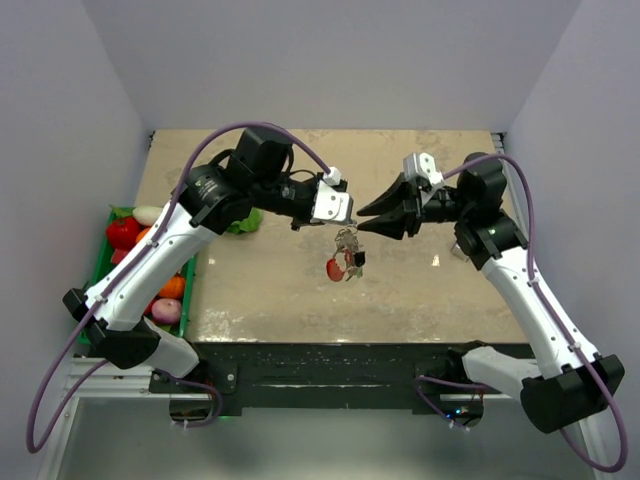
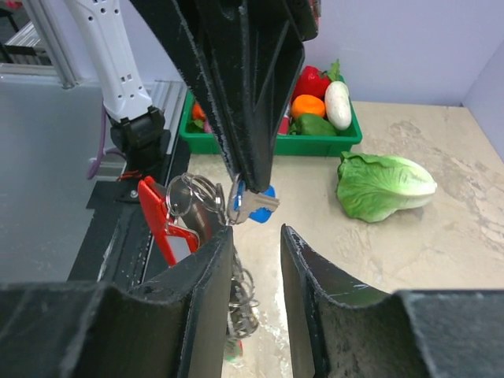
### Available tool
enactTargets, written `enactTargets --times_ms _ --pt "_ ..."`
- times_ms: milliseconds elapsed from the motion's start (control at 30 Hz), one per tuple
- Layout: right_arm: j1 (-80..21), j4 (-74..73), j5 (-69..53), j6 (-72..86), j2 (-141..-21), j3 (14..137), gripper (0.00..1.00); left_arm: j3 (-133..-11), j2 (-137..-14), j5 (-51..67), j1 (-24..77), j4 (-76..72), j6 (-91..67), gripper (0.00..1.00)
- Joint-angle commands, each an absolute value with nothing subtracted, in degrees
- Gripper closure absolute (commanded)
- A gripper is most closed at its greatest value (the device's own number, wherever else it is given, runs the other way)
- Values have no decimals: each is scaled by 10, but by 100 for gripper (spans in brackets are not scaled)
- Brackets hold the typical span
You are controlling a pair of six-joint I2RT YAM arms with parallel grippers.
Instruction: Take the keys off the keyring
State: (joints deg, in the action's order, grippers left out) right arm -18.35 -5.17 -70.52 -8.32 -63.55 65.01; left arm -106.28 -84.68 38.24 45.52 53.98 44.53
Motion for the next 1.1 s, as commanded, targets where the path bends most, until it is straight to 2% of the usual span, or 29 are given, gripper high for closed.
enactTargets --times_ms 0,300,533,700,933,1000,1067 --pt "-185 -45 -725 -77 -613 644 64 -1088 -838 374 457 499 435 100" --pt "-187 -18 -726 -58 -615 625 62 -1092 -841 379 457 493 427 100" --pt "-189 27 -704 -40 -632 623 66 -1094 -842 388 458 493 422 100" --pt "-192 32 -716 -36 -639 630 80 -1095 -842 390 457 493 423 100" --pt "-198 34 -740 -37 -638 628 92 -1093 -843 387 458 492 424 100" --pt "-200 34 -742 -37 -636 628 100 -1093 -844 384 457 490 422 100" --pt "-200 27 -743 -46 -635 628 100 -1094 -844 382 458 487 418 100"
